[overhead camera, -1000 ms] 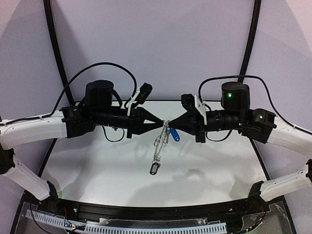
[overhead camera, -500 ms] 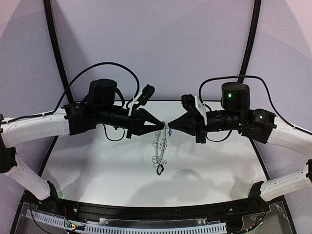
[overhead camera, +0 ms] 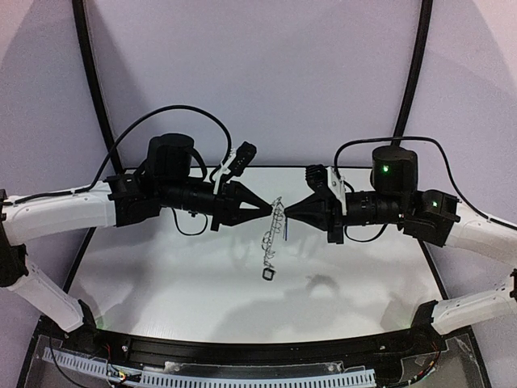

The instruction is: Put the keys on the keyring

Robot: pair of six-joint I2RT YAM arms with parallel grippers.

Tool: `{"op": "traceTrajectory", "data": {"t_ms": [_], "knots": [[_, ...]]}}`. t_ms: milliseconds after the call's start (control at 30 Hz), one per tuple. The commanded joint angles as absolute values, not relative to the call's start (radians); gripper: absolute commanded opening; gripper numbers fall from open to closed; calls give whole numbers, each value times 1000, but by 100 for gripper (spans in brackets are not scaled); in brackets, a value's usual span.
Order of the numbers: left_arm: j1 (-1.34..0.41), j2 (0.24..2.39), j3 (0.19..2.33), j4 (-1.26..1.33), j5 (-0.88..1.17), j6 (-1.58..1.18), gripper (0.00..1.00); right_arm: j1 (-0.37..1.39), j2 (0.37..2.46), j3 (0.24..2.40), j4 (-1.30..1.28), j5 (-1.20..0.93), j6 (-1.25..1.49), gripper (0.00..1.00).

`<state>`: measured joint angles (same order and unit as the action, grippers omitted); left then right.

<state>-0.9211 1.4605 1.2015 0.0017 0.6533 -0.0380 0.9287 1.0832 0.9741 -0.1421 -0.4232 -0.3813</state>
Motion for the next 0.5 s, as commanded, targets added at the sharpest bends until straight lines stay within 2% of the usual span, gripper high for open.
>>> {"op": "traceTrajectory", "data": {"t_ms": [0,200,467], "knots": [[-926,1427,1196,52,667,-52,1,936,1060,953,-80,-435,-361,0],[-926,1442,1210,45,670,-61,1,936,1057,950,-53,-532,-389,0],[-926,1459,1231,20,728,-53,1,936,1079,976,-52,-481,-413,0]]}}
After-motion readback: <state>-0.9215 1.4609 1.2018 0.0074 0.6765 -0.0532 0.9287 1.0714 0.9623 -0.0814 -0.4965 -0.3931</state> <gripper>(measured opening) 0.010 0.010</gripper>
